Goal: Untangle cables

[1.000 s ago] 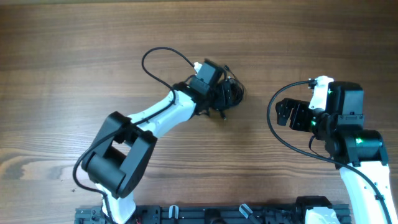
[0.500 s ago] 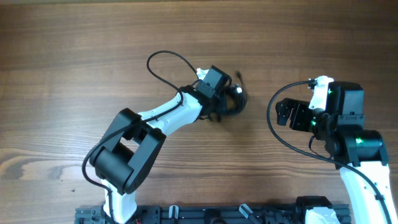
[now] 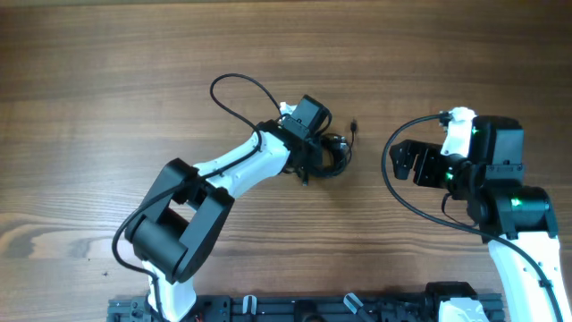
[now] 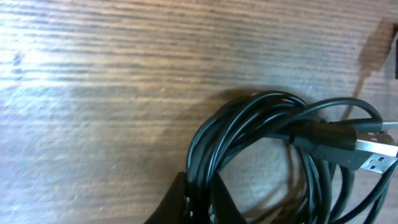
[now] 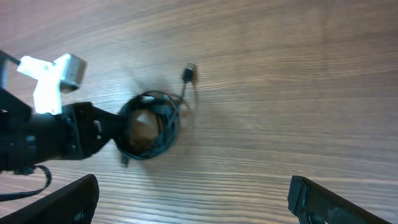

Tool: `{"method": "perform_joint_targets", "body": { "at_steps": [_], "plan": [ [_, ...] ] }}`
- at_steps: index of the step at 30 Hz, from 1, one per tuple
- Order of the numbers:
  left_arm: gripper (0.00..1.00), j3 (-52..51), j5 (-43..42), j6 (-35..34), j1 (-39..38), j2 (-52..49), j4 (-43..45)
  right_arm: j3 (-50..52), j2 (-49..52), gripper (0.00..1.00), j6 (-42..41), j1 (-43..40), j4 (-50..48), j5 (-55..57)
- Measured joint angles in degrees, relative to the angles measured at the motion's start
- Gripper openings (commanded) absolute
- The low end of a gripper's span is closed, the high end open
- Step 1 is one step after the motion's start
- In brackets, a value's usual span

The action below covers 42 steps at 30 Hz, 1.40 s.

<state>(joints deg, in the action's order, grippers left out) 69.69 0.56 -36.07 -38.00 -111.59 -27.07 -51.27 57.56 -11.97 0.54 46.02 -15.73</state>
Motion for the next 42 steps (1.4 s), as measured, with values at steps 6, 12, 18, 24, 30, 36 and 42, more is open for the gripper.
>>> {"method": "perform_joint_targets", "body": {
  "at_steps": [6, 12, 18, 24, 30, 36, 42],
  "plan": [
    [0.04, -0.4, -2.3, 0.4, 0.1, 5.5, -1.4, 0.0, 3.0, 1.0, 0.0, 0.0, 0.0, -4.0],
    [0.04, -0.4, -8.4, 0.4, 0.2, 11.8, -1.4, 0.0, 7.6, 1.0, 0.0, 0.0, -0.2, -6.5],
    [0.04, -0.4, -13.2, 0.4, 0.2, 13.0, -1.4, 0.0, 12.6, 1.0, 0.0, 0.0, -1.8, -9.2],
    [0.04, -0.4, -18.2, 0.4, 0.2, 13.0, -1.0, 0.0, 15.3, 0.86, -0.2, 0.1, -2.2, -11.7],
    [0.04, -0.4, -21.9, 0.4, 0.2, 13.0, 1.4, 0.0, 16.0, 0.6, -0.4, 1.2, -2.4, -12.3],
    [0.04, -0.4, -24.9, 0.4, 0.2, 13.0, 2.7, 0.0, 16.1, 0.29, -0.4, 2.1, -2.4, -12.6],
    [0.04, -0.4, -25.7, 0.4, 0.2, 13.3, 2.7, 0.0, 16.8, 0.05, -0.7, 2.2, -2.3, -12.3]
  ]
}}
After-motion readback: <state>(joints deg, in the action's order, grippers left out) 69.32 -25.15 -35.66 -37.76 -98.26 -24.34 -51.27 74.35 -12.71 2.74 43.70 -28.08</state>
